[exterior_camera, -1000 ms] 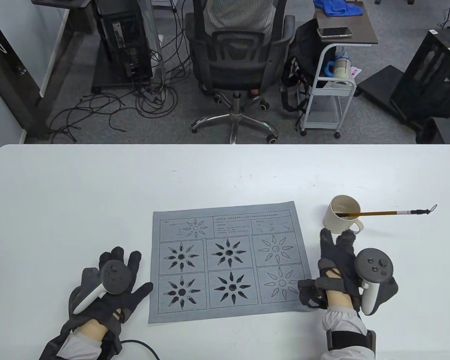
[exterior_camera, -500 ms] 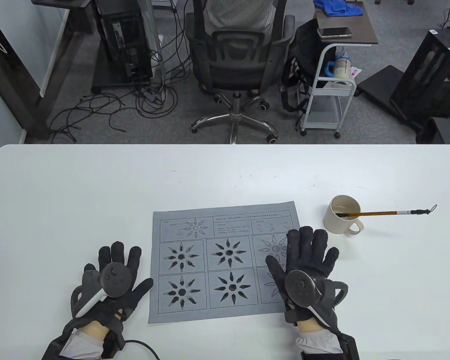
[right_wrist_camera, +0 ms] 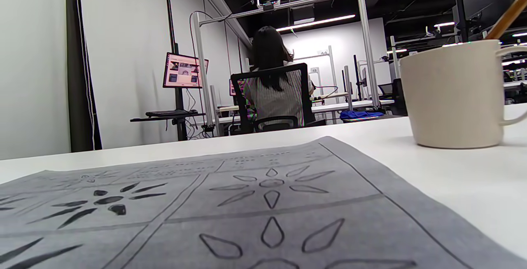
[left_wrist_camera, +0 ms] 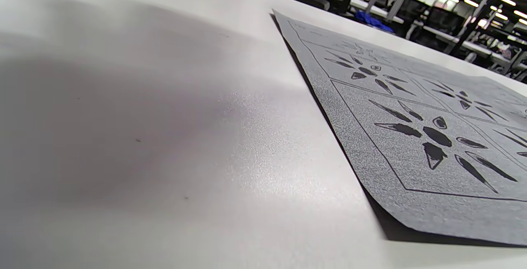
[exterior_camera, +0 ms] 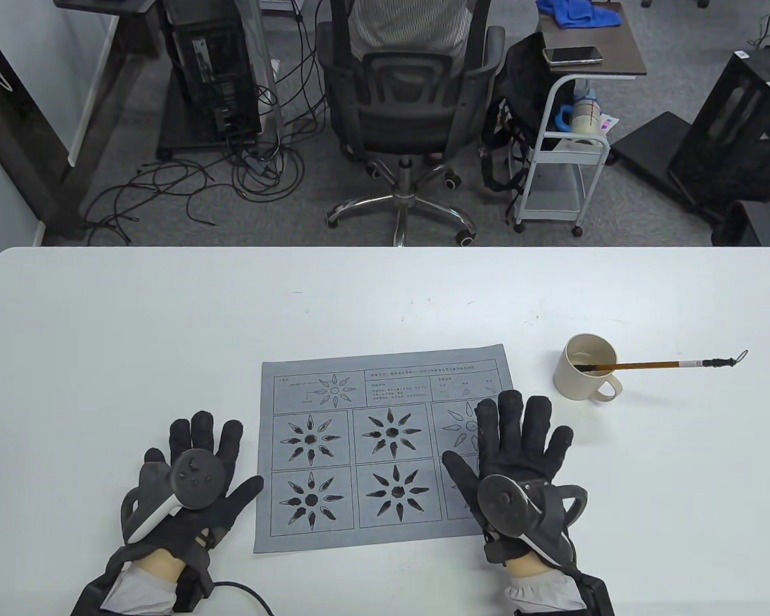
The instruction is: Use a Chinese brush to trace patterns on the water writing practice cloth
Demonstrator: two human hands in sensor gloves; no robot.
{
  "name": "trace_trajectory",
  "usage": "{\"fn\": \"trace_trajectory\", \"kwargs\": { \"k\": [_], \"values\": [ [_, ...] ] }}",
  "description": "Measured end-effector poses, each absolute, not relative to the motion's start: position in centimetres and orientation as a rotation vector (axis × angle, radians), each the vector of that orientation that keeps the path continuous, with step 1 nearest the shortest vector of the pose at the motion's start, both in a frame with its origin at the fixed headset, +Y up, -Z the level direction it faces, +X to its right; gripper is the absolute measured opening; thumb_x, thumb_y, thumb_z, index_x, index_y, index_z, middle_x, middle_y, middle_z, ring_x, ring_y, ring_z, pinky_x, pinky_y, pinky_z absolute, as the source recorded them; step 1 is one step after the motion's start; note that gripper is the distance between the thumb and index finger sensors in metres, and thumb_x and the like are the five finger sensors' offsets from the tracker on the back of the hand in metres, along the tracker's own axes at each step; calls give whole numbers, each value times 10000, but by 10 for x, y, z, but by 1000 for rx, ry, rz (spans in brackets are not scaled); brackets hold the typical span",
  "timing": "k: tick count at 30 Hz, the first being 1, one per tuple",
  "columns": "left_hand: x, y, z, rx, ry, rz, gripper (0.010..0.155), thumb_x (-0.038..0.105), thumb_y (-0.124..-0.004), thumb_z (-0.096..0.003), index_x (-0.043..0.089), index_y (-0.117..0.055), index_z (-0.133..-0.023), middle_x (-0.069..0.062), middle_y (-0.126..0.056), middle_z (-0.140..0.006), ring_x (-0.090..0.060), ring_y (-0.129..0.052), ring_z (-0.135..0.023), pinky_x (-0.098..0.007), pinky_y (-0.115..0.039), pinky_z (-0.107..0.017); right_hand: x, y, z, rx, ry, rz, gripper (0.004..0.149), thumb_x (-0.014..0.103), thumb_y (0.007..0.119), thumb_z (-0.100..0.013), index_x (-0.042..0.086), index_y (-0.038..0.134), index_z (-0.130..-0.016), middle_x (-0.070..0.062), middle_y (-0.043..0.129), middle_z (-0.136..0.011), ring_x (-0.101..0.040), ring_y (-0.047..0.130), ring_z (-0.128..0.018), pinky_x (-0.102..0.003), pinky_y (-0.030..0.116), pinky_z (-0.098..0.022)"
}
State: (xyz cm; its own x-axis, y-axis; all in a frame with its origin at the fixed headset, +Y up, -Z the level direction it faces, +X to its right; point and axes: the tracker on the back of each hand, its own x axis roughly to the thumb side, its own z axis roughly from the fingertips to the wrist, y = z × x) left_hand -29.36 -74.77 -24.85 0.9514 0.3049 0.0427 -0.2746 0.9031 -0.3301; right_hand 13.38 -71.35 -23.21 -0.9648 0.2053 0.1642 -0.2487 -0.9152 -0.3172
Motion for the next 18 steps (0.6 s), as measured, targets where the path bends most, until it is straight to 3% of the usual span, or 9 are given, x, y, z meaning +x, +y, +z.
{"fn": "trace_trajectory", "kwargs": {
  "k": [18],
  "values": [
    [-296, -753, -253, -376, -107, 331, 821, 692, -479, -480, 434, 94, -1009, -8, 245, -1047, -321, 239, -927, -725, 13, -664, 126, -714, -227, 261, -468, 2787, 797, 581, 673, -531, 119, 358, -1099, -225, 259, -1186, -520, 52, -1029, -780, 124, -634]
  ]
}}
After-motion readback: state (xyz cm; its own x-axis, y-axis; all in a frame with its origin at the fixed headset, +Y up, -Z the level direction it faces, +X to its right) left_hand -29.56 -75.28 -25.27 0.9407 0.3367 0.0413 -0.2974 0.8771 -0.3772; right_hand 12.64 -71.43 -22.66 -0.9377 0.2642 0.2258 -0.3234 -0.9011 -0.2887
